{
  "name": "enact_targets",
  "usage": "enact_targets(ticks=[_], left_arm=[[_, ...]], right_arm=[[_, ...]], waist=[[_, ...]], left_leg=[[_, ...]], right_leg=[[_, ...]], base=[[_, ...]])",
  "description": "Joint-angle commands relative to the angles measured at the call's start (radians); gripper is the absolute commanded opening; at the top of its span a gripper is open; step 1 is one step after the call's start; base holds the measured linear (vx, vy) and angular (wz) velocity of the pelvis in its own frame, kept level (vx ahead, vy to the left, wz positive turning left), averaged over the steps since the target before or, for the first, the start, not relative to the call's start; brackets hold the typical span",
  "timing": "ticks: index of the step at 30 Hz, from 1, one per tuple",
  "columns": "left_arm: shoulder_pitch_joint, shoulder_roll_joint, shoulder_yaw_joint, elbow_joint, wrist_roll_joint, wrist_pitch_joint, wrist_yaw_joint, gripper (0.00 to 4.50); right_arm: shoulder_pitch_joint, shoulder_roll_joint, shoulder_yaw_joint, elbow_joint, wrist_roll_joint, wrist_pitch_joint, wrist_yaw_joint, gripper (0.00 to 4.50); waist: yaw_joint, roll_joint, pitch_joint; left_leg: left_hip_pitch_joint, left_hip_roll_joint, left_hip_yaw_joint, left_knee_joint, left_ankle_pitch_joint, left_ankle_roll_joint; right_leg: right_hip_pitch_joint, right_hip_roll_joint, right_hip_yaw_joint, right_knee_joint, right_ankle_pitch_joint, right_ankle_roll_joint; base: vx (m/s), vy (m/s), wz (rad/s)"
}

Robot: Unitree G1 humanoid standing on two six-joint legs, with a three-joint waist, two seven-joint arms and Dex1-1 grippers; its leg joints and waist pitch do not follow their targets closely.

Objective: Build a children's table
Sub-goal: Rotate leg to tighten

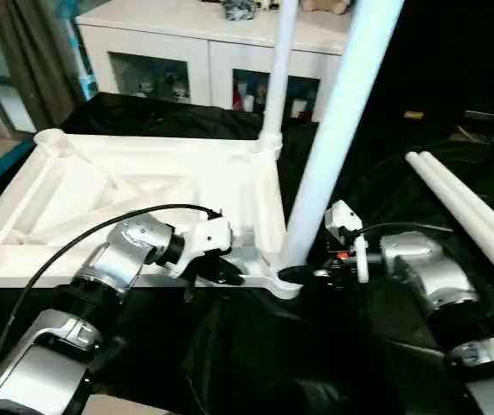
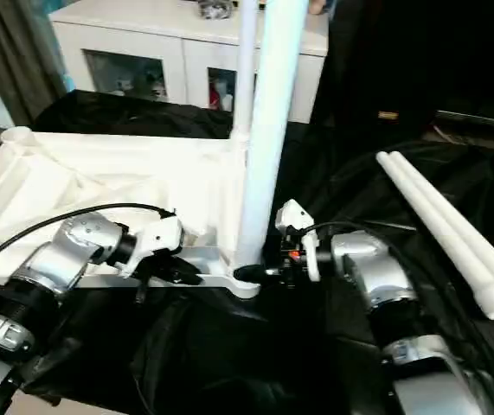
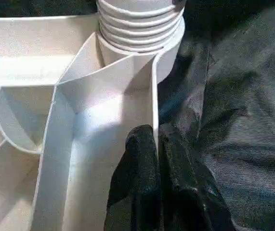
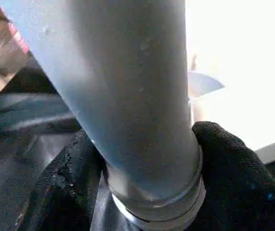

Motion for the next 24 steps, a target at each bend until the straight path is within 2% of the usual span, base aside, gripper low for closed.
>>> enact_targets(ticks=[1, 3, 4, 5, 6, 7, 8, 10, 11, 13, 15, 19, 22, 24], left_arm=[[-0.042, -0.045, 0.020, -0.003, -0.024, 0.028, 0.036, 0.00], [-0.082, -0.080, 0.050, 0.048, -0.021, 0.067, 0.128, 0.00], [-0.109, -0.104, 0.068, 0.083, -0.021, 0.092, 0.182, 0.00], [-0.118, -0.113, 0.074, 0.093, -0.023, 0.100, 0.199, 0.00], [-0.133, -0.128, 0.084, 0.110, -0.026, 0.115, 0.228, 0.00], [-0.140, -0.135, 0.089, 0.117, -0.028, 0.122, 0.240, 0.00], [-0.177, -0.176, 0.112, 0.159, -0.035, 0.164, 0.318, 0.00], [-0.203, -0.206, 0.126, 0.192, -0.033, 0.186, 0.389, 0.00], [-0.220, -0.228, 0.132, 0.218, -0.026, 0.195, 0.436, 0.00], [-0.249, -0.282, 0.136, 0.265, -0.013, 0.210, 0.518, 0.00], [-0.259, -0.319, 0.131, 0.285, -0.004, 0.220, 0.557, 0.00], [-0.256, -0.337, 0.118, 0.286, 0.010, 0.222, 0.564, 0.00], [-0.256, -0.342, 0.116, 0.294, 0.005, 0.223, 0.564, 0.00], [-0.259, -0.340, 0.118, 0.310, 0.006, 0.216, 0.570, 0.00]], right_arm=[[0.027, 0.018, 0.002, 0.152, -0.075, 0.011, -0.226, 2.59], [0.012, 0.049, -0.048, 0.193, -0.060, 0.012, -0.352, 2.59], [0.007, 0.069, -0.075, 0.209, -0.047, 0.023, -0.414, 2.59], [0.006, 0.076, -0.079, 0.213, -0.045, 0.025, -0.428, 2.59], [0.004, 0.089, -0.087, 0.222, -0.041, 0.029, -0.452, 2.59], [0.003, 0.095, -0.090, 0.226, -0.039, 0.031, -0.463, 2.59], [-0.007, 0.126, -0.100, 0.256, -0.041, 0.036, -0.526, 2.59], [-0.020, 0.149, -0.108, 0.285, -0.048, 0.037, -0.592, 2.59], [-0.034, 0.168, -0.116, 0.315, -0.050, 0.032, -0.648, 2.59], [-0.074, 0.215, -0.157, 0.386, -0.025, 0.027, -0.758, 2.59], [-0.106, 0.247, -0.200, 0.424, 0.006, 0.030, -0.830, 2.59], [-0.130, 0.265, -0.245, 0.446, 0.040, 0.045, -0.873, 2.59], [-0.141, 0.269, -0.241, 0.457, 0.028, 0.040, -0.876, 2.59], [-0.150, 0.270, -0.242, 0.475, 0.019, 0.030, -0.877, 2.59]], waist=[[-0.005, 0.014, -0.033], [-0.016, 0.013, -0.030], [-0.022, 0.010, -0.030], [-0.021, 0.010, -0.030], [-0.023, 0.007, -0.030], [-0.021, 0.010, -0.029], [-0.020, 0.009, -0.028], [-0.020, 0.009, -0.028], [-0.019, 0.010, -0.030], [-0.020, 0.010, -0.029], [-0.020, 0.011, -0.029], [-0.018, 0.010, -0.034], [-0.015, 0.003, -0.035], [-0.015, 0.003, -0.036]], left_leg=[[0.016, 0.064, -0.028, -0.089, -0.347, -0.027], [0.016, 0.061, -0.035, -0.093, -0.362, -0.038], [0.021, 0.058, -0.036, -0.092, -0.378, -0.040], [0.020, 0.058, -0.038, -0.091, -0.378, -0.037], [0.018, 0.058, -0.036, -0.092, -0.368, -0.032], [0.017, 0.057, -0.035, -0.092, -0.357, -0.026], [0.021, 0.056, -0.033, -0.089, -0.363, -0.020], [0.019, 0.056, -0.034, -0.090, -0.351, -0.018], [0.022, 0.055, -0.034, -0.089, -0.353, -0.019], [0.020, 0.055, -0.034, -0.090, -0.345, -0.021], [0.019, 0.055, -0.034, -0.090, -0.341, -0.021], [0.012, 0.058, -0.030, -0.093, -0.309, -0.008], [0.008, 0.056, -0.026, -0.090, -0.270, 0.009], [0.008, 0.056, -0.026, -0.091, -0.259, 0.012]], right_leg=[[0.018, -0.105, 0.053, -0.096, -0.379, -0.216], [0.017, -0.105, 0.053, -0.102, -0.443, -0.190], [0.013, -0.104, 0.051, -0.109, -0.496, -0.166], [0.014, -0.106, 0.051, -0.111, -0.508, -0.159], [0.016, -0.105, 0.051, -0.112, -0.506, -0.157], [0.013, -0.105, 0.053, -0.114, -0.502, -0.155], [0.008, -0.104, 0.054, -0.117, -0.507, -0.155], [0.009, -0.105, 0.053, -0.117, -0.504, -0.156], [0.006, -0.105, 0.053, -0.117, -0.509, -0.154], [0.005, -0.105, 0.053, -0.117, -0.509, -0.152], [0.005, -0.104, 0.053, -0.118, -0.487, -0.156], [0.013, -0.102, 0.055, -0.106, -0.353, -0.187], [0.019, -0.104, 0.056, -0.102, -0.306, -0.200], [0.019, -0.104, 0.056, -0.101, -0.305, -0.199]], base=[[0.000, 0.000, 0.00], [0.000, 0.000, 0.00], [0.000, 0.000, 0.00], [-0.052, 0.010, -0.07], [0.000, 0.000, 0.00], [0.000, 0.000, 0.00], [0.000, 0.000, 0.00], [0.000, 0.000, 0.00], [0.000, 0.000, 0.00], [0.000, 0.000, 0.00], [0.000, 0.000, 0.00], [0.000, 0.000, 0.00], [0.000, 0.000, 0.00], [0.000, 0.000, 0.00]])
